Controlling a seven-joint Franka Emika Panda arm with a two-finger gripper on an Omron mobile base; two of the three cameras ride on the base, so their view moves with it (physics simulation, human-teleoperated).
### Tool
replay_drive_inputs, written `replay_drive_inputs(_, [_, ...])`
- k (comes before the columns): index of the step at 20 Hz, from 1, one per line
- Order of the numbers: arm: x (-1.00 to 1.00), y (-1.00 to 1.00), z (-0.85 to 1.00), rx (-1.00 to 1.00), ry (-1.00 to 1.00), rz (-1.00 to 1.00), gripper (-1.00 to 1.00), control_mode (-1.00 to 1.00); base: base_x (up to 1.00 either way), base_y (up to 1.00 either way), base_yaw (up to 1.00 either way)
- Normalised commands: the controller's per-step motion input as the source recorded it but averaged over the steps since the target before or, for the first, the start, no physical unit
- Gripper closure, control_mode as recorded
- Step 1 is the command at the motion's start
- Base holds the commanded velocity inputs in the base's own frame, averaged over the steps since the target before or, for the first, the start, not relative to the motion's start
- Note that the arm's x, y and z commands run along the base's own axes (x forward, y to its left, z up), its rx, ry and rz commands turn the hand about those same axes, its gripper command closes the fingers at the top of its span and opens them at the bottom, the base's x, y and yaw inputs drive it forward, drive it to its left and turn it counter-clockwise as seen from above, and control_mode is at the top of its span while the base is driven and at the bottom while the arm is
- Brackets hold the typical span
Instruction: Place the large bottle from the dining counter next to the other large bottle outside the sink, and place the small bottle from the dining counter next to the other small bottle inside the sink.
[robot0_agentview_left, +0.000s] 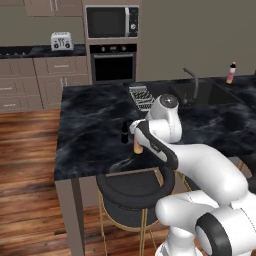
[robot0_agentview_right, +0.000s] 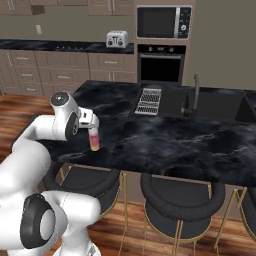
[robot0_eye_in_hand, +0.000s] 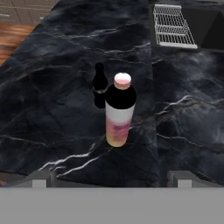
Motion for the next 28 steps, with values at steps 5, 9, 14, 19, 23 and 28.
replay_drive_inputs(5, [0.14,0.00,-0.01,0.00,0.00,0.00,-1.00,-1.00,0.00,0.00,0.00])
replay_drive_inputs(9, [0.10,0.00,0.00,0.00,0.00,-0.01,-1.00,-1.00,0.00,0.00,0.00])
replay_drive_inputs(14, [0.12,0.00,0.00,0.00,0.00,0.00,-1.00,-1.00,0.00,0.00,0.00])
replay_drive_inputs(19, [0.13,0.00,0.00,0.00,0.00,0.00,-1.00,-1.00,0.00,0.00,0.00])
replay_drive_inputs(23, [0.15,0.00,-0.01,0.00,0.00,0.00,-1.00,-1.00,0.00,0.00,0.00])
replay_drive_inputs(28, [0.17,0.00,-0.05,0.00,0.00,0.00,-1.00,-1.00,0.00,0.00,0.00])
